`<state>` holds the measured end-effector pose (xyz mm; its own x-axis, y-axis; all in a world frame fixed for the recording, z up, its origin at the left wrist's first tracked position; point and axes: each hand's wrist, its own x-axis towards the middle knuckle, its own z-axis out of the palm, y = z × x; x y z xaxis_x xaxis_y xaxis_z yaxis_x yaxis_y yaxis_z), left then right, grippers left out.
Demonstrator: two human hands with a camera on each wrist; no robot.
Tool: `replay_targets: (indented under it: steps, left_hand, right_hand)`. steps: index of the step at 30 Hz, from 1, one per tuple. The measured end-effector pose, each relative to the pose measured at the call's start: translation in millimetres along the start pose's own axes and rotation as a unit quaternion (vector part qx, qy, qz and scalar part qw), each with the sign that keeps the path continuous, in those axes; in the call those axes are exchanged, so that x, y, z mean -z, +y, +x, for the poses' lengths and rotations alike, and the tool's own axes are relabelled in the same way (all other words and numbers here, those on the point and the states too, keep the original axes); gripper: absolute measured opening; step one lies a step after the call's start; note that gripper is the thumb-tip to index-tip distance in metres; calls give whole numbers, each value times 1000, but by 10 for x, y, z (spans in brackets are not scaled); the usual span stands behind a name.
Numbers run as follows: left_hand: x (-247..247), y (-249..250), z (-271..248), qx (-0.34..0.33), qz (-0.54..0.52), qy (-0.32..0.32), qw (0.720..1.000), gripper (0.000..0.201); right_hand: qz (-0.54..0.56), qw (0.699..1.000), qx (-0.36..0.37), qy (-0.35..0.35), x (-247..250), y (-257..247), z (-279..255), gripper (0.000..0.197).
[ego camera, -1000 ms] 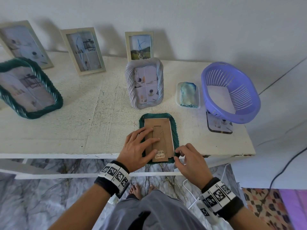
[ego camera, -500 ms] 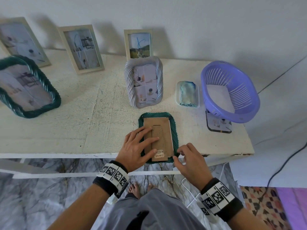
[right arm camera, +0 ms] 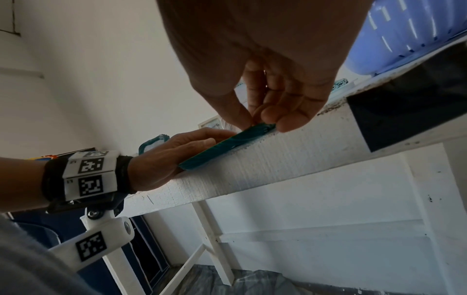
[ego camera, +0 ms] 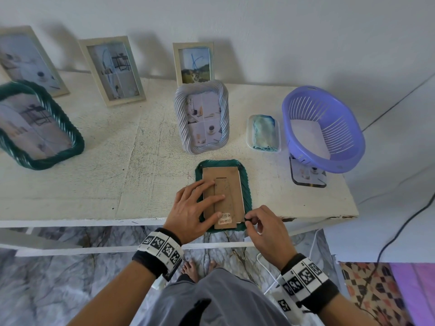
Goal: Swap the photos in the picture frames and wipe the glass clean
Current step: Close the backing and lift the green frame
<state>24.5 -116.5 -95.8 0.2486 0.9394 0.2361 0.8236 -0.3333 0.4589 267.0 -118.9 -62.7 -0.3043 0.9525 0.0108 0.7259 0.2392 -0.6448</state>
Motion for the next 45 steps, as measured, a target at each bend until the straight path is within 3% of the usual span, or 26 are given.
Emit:
replay_targets:
  steps: [15, 25, 28, 33, 38, 45]
  left_hand:
    - [4, -4, -9, 4, 3, -3, 1000, 43]
    - [3, -15, -17, -3, 0, -8, 1000, 46]
    - [12, -21, -13, -2, -11, -7, 1000, 44]
    - [84, -43, -77, -4, -32, 1, 999, 44]
    - [198, -73, -293, 36, -25, 53, 998, 28]
    - [245, -136, -393, 32, -68, 32, 997, 33]
  right_hand:
    - [12, 998, 57, 34, -34, 45, -59, 7]
    - [-140, 980, 138, 24, 66, -107, -12, 25]
    - [-165, 970, 181, -8, 15, -193, 1, 31]
    - [-191, 967, 168, -24, -81, -154, 5, 33]
    - [-176, 970, 169, -15, -124, -172, 74, 31]
    - [-166, 971, 172, -5, -151, -183, 102, 31]
